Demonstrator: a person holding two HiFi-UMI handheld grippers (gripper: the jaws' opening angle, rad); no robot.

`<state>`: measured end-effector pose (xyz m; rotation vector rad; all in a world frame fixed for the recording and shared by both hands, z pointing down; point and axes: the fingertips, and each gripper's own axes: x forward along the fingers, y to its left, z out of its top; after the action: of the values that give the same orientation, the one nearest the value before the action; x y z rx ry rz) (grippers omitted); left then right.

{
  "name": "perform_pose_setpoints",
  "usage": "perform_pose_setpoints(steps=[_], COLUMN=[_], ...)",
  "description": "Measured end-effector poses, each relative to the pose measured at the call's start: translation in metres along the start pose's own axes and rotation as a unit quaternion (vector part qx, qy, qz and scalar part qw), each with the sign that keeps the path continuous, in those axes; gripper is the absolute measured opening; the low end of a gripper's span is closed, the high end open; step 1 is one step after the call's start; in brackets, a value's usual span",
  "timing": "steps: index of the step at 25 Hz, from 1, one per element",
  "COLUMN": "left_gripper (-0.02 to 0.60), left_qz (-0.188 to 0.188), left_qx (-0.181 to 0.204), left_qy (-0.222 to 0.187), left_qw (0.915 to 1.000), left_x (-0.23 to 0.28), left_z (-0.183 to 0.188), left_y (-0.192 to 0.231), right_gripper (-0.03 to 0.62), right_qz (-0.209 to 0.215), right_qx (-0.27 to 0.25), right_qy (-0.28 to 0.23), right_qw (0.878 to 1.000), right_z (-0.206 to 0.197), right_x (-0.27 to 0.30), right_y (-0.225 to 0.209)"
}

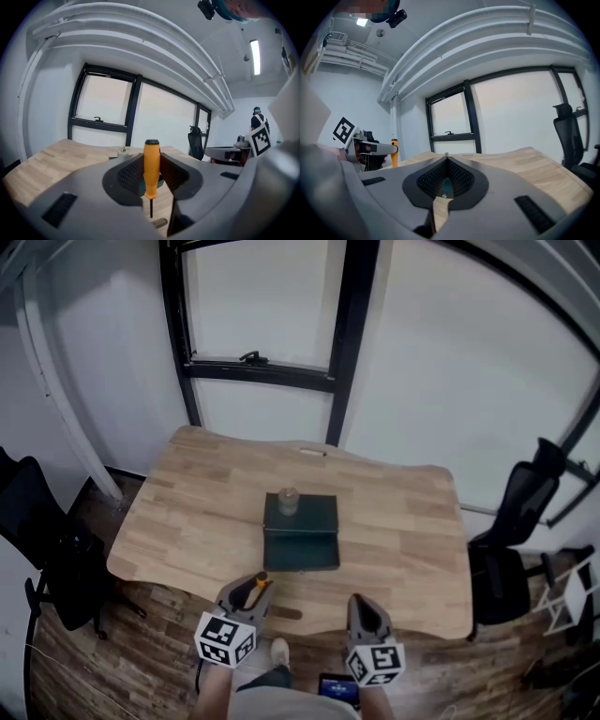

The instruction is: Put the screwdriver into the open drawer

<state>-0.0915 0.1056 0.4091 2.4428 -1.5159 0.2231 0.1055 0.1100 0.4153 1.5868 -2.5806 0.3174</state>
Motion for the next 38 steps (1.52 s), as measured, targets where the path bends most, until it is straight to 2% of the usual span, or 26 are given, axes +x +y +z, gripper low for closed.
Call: perform_pose_setpoints(steps=[15,38], left_gripper=[0.109,0.109], left_qz=[-0.038,-0.035], left_qx=[0.000,-0.002], left_qy=[0.007,0.009], left_qw=[0.9993,0.9993], left_x=[0.092,0.128], left_z=[0.024,0.031], left_y=[0.063,0.096], right_gripper=[-0.003,-0.003], right_qz=[-0.037,-0.037], right_qx=[0.000,-0.001], right_qy=[0.021,0.024], right_qw=[0.999,0.999], right_z=[0.006,0.010], right_x=[0.094,0.133], right_y=[-0.025,-0.036])
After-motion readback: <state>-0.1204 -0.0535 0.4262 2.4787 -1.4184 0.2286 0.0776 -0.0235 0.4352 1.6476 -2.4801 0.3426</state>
